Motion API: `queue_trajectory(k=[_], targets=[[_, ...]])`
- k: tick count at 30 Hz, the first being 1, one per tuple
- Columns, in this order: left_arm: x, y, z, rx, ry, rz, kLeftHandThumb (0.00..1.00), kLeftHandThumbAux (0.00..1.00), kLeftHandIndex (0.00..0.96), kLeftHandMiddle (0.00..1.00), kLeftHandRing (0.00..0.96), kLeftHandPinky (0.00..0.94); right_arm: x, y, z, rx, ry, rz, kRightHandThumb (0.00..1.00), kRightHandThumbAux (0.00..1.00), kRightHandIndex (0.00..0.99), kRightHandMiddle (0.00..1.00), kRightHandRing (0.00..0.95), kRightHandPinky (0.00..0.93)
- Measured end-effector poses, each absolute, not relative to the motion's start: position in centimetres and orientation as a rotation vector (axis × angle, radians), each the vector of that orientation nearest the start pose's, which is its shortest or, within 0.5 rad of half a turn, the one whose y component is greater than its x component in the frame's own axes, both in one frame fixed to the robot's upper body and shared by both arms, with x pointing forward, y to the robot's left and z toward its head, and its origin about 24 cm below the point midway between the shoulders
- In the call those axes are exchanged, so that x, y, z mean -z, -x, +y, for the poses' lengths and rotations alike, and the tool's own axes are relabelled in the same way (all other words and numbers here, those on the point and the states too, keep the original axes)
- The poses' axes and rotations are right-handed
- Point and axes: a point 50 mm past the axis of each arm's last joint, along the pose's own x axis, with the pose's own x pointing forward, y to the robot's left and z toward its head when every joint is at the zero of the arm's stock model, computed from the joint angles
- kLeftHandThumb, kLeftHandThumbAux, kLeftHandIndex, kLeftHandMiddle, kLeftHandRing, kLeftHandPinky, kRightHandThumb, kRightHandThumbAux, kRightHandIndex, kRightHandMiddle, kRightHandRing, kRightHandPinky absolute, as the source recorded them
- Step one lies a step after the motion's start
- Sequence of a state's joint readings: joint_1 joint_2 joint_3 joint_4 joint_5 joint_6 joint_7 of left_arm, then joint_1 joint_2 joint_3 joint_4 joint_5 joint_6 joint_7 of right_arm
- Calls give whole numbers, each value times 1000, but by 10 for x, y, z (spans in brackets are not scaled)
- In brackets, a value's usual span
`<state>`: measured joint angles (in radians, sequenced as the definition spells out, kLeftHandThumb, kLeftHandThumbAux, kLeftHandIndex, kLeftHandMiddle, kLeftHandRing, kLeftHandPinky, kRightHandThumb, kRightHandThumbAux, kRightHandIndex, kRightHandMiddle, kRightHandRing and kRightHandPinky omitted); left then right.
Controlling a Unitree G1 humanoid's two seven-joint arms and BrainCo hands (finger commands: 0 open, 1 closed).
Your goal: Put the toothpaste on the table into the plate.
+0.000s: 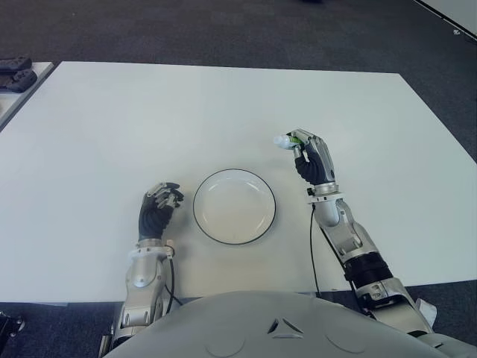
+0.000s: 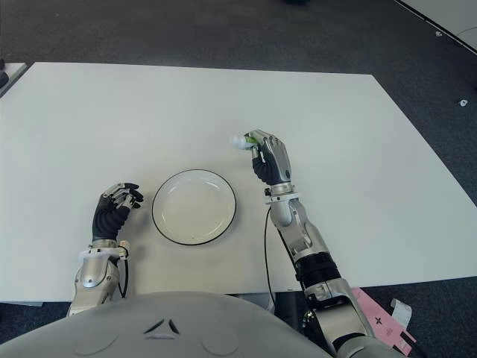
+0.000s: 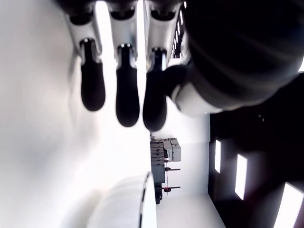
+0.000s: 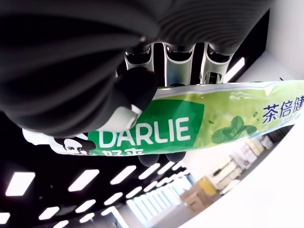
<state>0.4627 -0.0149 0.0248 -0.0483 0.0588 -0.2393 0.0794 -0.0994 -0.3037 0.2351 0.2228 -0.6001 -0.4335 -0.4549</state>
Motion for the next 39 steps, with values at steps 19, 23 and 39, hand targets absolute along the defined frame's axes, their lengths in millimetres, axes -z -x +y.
queue_trajectory(k=[19,23,39], targets=[[13,-149,180,-213,-73,155,705,721,432,554,535,519,-71,-246,-104,-146,715,-712,1000,666,395,424,519,542],[13,-149,180,-213,-73,155,706,721,432,553,532,516,-69,-241,-96,-242,697,-753,1000,666,398,423,516,557],[14,-149,181,-214,-75,144,705,721,432,558,538,524,-59,-230,-88,-634,833,-828,951,657,392,492,574,741]])
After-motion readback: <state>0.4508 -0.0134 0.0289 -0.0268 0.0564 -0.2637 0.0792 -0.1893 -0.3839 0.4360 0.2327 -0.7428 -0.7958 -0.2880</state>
